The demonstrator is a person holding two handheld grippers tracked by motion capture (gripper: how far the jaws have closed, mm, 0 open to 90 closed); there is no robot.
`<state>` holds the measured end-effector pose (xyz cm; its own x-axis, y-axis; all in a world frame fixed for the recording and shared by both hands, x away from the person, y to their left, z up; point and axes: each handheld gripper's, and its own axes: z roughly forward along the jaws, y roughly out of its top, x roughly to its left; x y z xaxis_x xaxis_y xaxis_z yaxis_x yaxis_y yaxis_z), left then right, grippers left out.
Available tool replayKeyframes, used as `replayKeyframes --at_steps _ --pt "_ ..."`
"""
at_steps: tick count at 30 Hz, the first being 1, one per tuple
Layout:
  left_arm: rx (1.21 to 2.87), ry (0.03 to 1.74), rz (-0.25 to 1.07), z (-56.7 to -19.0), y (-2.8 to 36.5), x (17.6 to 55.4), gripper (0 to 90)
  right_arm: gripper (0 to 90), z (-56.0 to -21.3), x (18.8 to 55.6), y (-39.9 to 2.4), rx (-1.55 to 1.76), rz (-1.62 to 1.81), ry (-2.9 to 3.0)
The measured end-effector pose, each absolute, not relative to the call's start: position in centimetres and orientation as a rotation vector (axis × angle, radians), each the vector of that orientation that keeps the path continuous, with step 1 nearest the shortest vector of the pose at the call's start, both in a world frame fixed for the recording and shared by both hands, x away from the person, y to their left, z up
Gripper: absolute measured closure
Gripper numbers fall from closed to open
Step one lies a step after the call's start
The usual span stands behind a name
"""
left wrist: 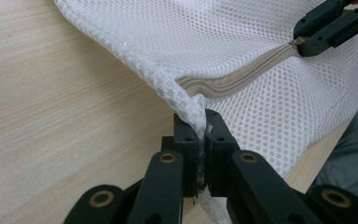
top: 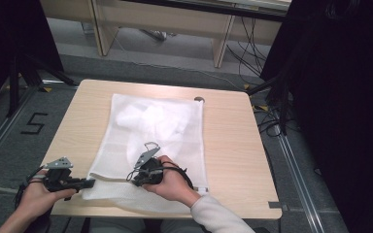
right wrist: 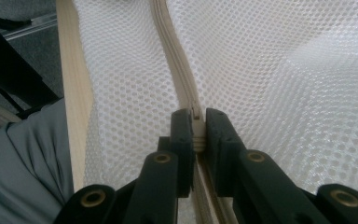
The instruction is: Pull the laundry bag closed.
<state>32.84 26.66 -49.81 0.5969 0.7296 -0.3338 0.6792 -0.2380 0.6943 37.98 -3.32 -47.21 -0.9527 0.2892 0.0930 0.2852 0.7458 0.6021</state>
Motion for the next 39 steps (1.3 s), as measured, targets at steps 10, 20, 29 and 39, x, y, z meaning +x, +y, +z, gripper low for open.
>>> replayKeyframes --at_steps 10,20,29,39 --pt "1.952 1.124 0.085 -49.9 26.6 32.8 85.2 82.7 -47.1 38.0 -4.0 0.494 1.007 2.926" --pt "1.949 1.125 0.085 -49.9 26.6 32.8 85.2 82.6 -47.2 38.0 -4.1 0.499 1.020 2.922" --pt "1.974 1.129 0.083 -49.8 26.7 32.9 85.3 82.6 -47.0 38.1 -4.7 0.515 1.021 2.920" --pt "1.975 1.126 0.075 -49.9 26.7 32.9 85.3 82.7 -47.0 38.1 -5.1 0.524 1.017 2.921"
